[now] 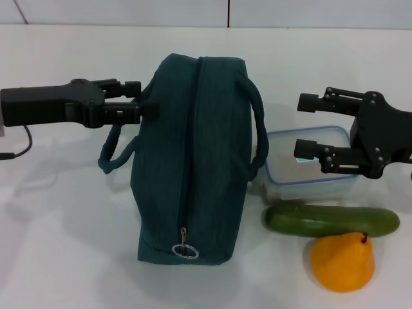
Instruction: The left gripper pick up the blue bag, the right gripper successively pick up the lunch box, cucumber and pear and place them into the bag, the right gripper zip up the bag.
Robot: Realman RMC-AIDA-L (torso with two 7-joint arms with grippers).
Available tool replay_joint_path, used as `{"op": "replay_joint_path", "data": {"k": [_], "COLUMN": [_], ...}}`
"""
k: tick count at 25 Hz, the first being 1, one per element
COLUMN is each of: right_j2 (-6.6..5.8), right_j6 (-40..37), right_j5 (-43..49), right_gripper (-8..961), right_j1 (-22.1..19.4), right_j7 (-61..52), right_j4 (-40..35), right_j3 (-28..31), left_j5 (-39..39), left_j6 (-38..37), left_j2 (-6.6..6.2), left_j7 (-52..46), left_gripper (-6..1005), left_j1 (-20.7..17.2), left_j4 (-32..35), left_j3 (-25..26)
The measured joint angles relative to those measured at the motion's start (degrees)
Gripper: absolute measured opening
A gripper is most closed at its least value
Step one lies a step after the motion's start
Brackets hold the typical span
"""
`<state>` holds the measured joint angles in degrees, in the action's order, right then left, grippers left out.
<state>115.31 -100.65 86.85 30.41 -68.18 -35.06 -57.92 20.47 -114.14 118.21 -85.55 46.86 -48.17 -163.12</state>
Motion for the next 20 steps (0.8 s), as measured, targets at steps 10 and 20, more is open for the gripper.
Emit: {"op": "replay_joint_path", "data": {"k": [10,20], "right_j2": [0.23,0.26], "right_j6": [-0.3,-0.4], "right_j5": [0.0,0.0], "right_gripper": [737,736], "right_j1": [-0.6,-0.9], "right_j7": [-0.1,0.3], "right_j4": [0.5,2.3], "right_j3": [0.0,0.0], "left_j5": [-0.7,-1.4], "left_j6": [0.7,3.2], "left_j2": [0.8,1.06], "left_j7": [3.0,7.4], "left_gripper": [827,658], "left_j1": [0.0,-0.3], "left_j4": [0.8,3.8], "left_j3": [0.0,0.1]}}
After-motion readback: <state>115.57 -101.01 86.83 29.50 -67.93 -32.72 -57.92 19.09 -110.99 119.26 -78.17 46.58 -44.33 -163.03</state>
